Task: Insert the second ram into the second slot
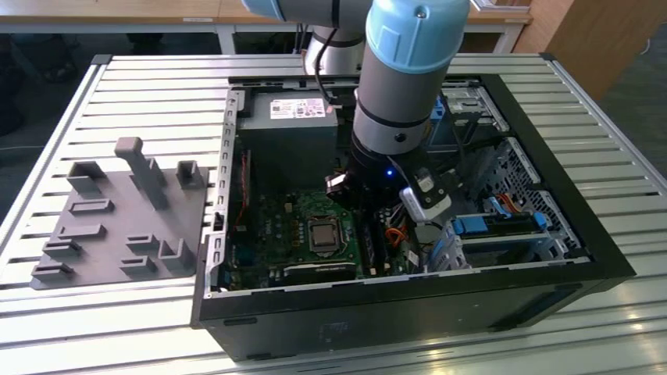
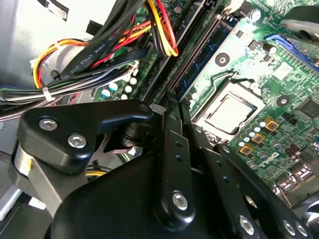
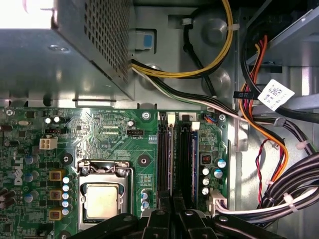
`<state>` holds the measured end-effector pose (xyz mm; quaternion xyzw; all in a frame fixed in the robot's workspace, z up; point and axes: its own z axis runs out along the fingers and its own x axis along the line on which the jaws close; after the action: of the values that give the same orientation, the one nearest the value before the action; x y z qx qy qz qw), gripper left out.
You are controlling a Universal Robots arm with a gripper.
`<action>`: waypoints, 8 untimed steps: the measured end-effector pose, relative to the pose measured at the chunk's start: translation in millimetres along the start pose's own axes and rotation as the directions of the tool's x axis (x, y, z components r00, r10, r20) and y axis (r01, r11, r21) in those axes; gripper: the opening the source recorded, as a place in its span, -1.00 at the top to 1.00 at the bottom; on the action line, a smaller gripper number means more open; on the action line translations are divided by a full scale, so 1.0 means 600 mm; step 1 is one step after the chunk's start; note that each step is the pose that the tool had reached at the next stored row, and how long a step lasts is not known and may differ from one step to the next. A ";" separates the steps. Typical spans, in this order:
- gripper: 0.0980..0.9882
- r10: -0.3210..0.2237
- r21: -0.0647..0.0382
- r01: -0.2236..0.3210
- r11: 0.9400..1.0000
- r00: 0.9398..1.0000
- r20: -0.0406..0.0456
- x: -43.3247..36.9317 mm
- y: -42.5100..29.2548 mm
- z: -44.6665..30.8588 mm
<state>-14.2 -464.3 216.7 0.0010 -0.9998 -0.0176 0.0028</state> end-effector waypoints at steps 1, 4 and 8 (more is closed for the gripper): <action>0.91 -0.001 0.000 0.001 1.000 1.000 0.000 0.000 0.000 0.000; 0.91 -0.001 -0.001 0.001 1.000 1.000 0.000 0.000 0.000 0.003; 0.91 -0.001 -0.001 0.001 1.000 1.000 0.000 0.000 0.000 0.006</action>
<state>-14.2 -464.3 212.9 0.0014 -0.9998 -0.0179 0.0030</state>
